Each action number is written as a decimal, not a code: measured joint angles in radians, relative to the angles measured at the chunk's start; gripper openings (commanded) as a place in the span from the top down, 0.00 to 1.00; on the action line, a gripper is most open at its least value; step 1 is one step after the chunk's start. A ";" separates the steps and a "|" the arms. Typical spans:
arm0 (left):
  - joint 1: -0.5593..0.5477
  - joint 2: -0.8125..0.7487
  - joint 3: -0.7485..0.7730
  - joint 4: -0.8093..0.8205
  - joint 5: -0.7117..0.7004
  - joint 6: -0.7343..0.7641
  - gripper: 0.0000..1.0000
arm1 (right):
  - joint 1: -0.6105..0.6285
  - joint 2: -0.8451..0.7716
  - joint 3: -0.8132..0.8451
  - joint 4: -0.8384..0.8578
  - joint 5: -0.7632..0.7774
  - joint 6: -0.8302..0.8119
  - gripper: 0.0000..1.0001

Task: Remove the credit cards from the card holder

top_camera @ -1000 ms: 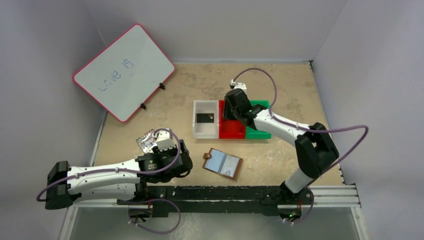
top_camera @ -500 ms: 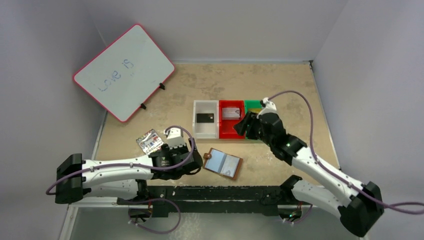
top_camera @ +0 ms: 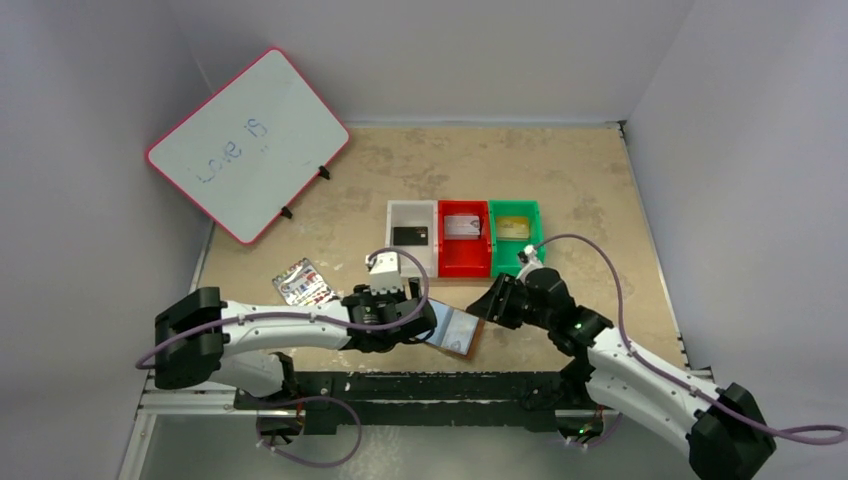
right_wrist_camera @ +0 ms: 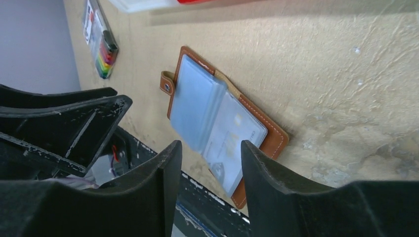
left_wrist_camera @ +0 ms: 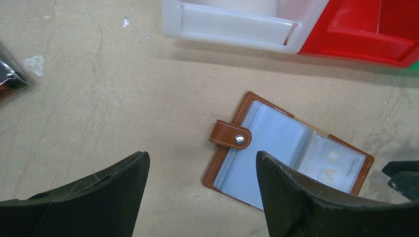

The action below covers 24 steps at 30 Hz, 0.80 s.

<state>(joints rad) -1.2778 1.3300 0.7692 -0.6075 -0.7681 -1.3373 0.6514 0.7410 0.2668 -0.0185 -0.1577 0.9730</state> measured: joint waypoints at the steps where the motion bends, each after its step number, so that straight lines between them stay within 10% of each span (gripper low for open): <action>1: 0.000 0.015 0.010 0.004 0.005 0.007 0.22 | 0.000 0.014 0.000 0.010 -0.014 0.003 0.53; 24: 0.000 0.043 0.035 0.045 0.043 0.040 0.25 | 0.000 0.257 0.034 0.030 -0.025 -0.047 0.64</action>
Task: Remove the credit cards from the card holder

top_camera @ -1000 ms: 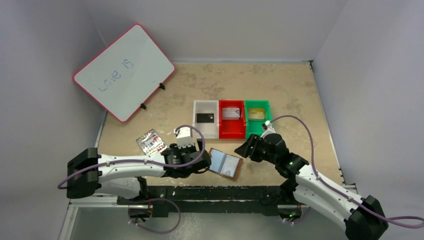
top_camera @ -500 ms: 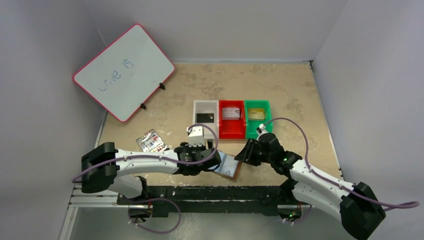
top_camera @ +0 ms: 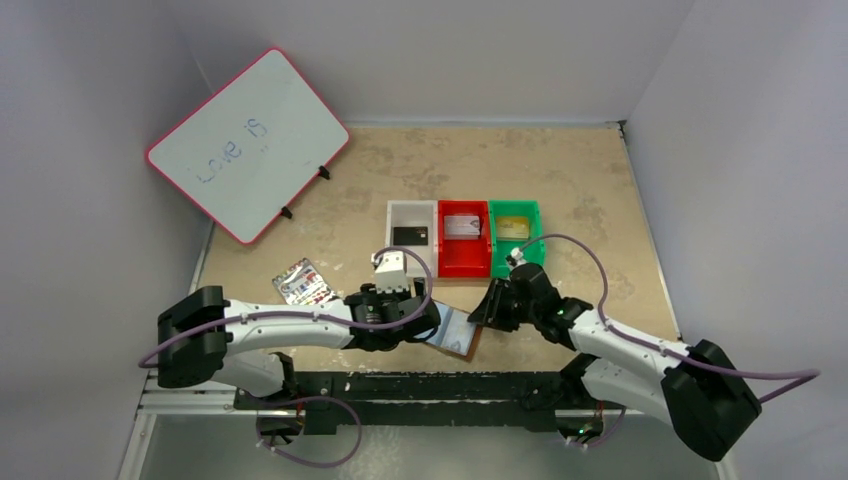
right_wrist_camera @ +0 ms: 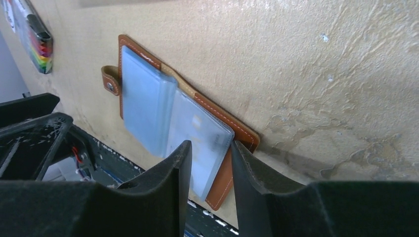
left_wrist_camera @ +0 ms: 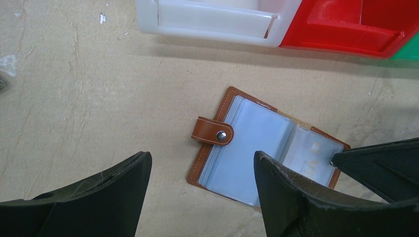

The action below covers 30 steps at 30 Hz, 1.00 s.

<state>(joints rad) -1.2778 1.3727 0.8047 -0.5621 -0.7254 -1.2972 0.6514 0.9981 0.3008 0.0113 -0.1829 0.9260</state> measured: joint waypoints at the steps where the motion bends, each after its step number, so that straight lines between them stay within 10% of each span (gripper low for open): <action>1: 0.000 0.000 0.000 0.000 0.000 0.000 0.25 | 0.000 0.011 0.000 0.005 0.000 -0.003 0.65; 15: 0.000 -0.131 -0.035 -0.026 -0.064 -0.051 0.27 | 0.000 0.242 0.087 0.123 -0.027 -0.093 0.74; 30: 0.000 -0.172 -0.082 0.003 -0.043 -0.067 0.27 | 0.000 0.332 0.202 0.095 -0.043 -0.200 0.58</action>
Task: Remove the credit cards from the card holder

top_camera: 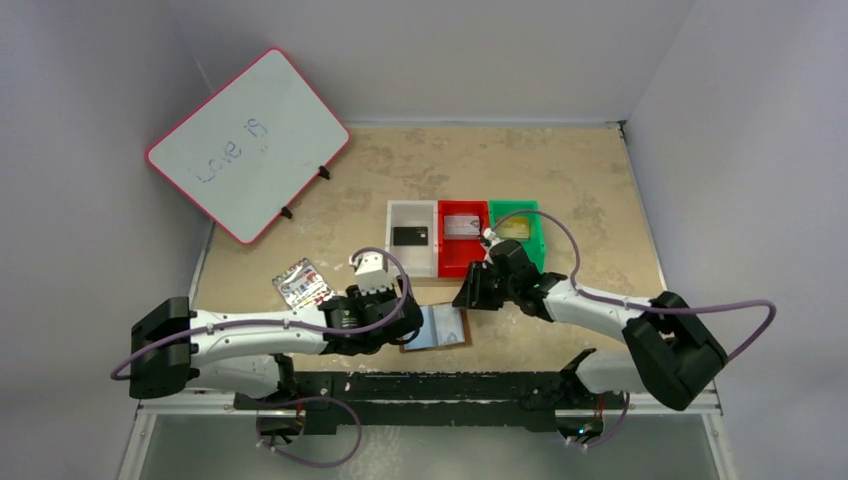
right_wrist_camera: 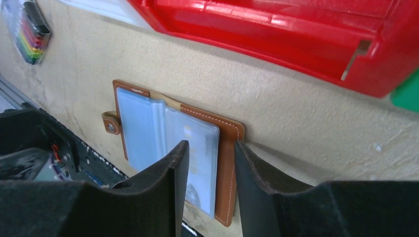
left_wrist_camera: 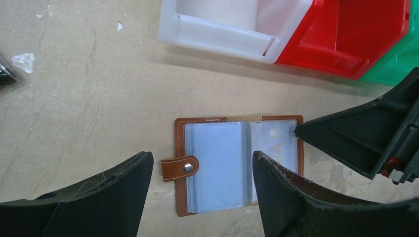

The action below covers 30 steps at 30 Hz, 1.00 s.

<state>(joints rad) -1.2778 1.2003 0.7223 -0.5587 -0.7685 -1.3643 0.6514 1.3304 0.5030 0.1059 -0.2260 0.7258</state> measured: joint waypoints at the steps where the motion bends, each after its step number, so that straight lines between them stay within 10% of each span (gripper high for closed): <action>1: 0.000 0.010 0.000 0.007 0.009 0.006 0.27 | 0.000 -0.017 -0.007 -0.003 0.001 0.003 0.58; 14: 0.000 0.134 0.039 0.111 0.108 0.111 0.31 | 0.000 -0.097 -0.148 0.071 -0.080 0.074 0.72; 30: 0.000 0.156 0.039 0.133 0.147 0.112 0.33 | 0.001 -0.287 -0.132 -0.050 -0.019 0.087 0.65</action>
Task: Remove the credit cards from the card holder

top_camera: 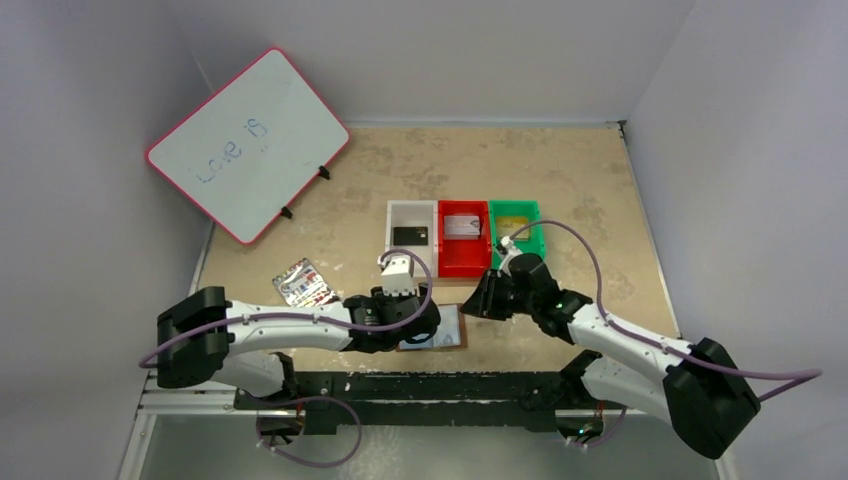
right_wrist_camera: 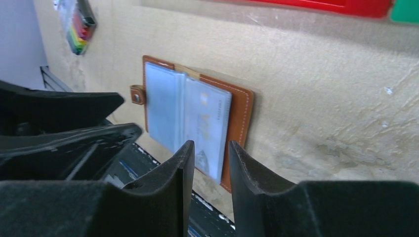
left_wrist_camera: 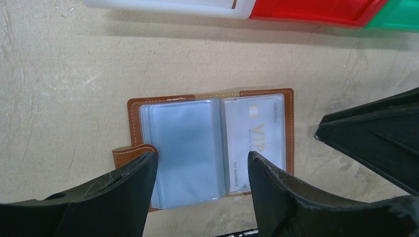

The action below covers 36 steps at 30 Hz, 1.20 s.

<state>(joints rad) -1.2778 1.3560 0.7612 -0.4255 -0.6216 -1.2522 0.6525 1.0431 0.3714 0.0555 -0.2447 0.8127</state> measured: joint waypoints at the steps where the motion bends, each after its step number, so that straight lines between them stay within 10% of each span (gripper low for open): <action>1: 0.000 0.011 0.000 0.000 0.003 0.000 0.34 | 0.000 -0.011 -0.002 0.010 -0.005 0.005 0.65; 18: 0.041 0.087 0.000 0.023 0.093 0.008 0.37 | 0.000 0.166 -0.114 0.272 -0.117 0.071 0.69; 36: 0.045 0.143 0.000 0.062 0.111 0.016 0.61 | 0.000 0.047 -0.088 0.217 -0.107 0.092 0.65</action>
<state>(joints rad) -1.2324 1.4990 0.7612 -0.3634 -0.5102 -1.2366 0.6525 1.0901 0.2832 0.2729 -0.3515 0.9043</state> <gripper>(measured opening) 0.409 0.351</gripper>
